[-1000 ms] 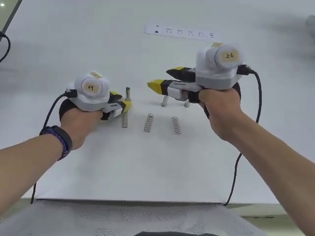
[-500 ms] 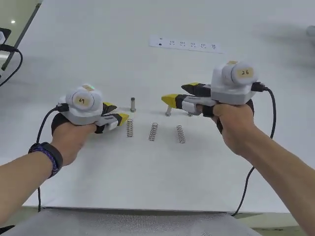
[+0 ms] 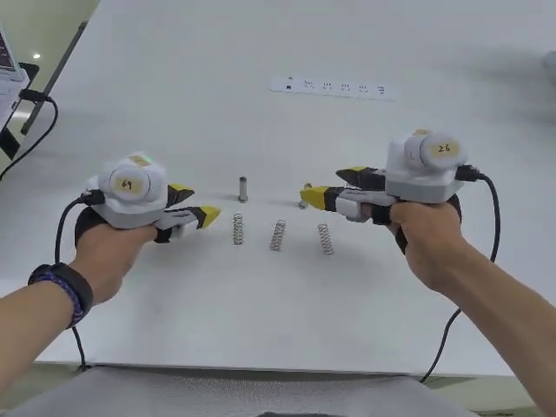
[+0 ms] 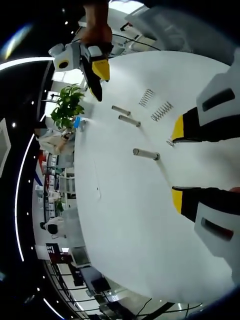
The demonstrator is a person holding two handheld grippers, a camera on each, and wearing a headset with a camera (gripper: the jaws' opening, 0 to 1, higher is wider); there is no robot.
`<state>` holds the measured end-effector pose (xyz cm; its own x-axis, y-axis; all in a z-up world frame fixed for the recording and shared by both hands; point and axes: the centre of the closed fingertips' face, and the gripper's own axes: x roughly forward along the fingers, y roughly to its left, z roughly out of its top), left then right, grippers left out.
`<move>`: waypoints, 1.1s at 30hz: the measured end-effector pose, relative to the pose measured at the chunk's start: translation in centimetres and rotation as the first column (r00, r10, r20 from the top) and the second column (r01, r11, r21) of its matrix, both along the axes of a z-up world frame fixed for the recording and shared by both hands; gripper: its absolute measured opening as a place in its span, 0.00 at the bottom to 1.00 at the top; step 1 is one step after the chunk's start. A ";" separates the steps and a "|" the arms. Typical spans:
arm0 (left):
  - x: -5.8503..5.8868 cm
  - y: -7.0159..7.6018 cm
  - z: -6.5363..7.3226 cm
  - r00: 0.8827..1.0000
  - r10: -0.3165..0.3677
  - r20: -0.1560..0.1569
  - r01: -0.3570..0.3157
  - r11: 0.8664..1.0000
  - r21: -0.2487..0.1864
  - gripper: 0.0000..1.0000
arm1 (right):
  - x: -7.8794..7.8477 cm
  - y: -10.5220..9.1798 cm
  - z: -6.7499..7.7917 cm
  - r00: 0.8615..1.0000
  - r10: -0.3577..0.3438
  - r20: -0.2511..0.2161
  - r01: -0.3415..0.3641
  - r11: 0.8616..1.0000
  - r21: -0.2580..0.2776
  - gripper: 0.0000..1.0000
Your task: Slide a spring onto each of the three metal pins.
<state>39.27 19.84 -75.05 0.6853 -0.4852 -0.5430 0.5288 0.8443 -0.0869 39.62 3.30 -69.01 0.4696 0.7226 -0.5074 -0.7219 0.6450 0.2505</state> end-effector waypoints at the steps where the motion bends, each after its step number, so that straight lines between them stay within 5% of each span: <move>1: -0.1 0.1 0.2 1.000 0.002 0.002 -0.002 1.000 -0.001 0.29 | -0.1 -0.1 0.0 1.000 -0.002 -0.002 0.002 1.000 0.000 0.51; 12: -1.4 2.3 1.9 0.999 0.029 0.028 -0.029 0.999 0.013 0.33 | -0.9 -1.5 0.1 1.000 -0.008 0.006 0.008 1.000 -0.005 0.55; 33: -6.0 5.1 4.4 0.996 0.071 0.045 -0.072 0.997 0.020 0.40 | -3.9 -6.3 -1.2 0.997 -0.067 -0.023 0.066 0.997 -0.035 0.60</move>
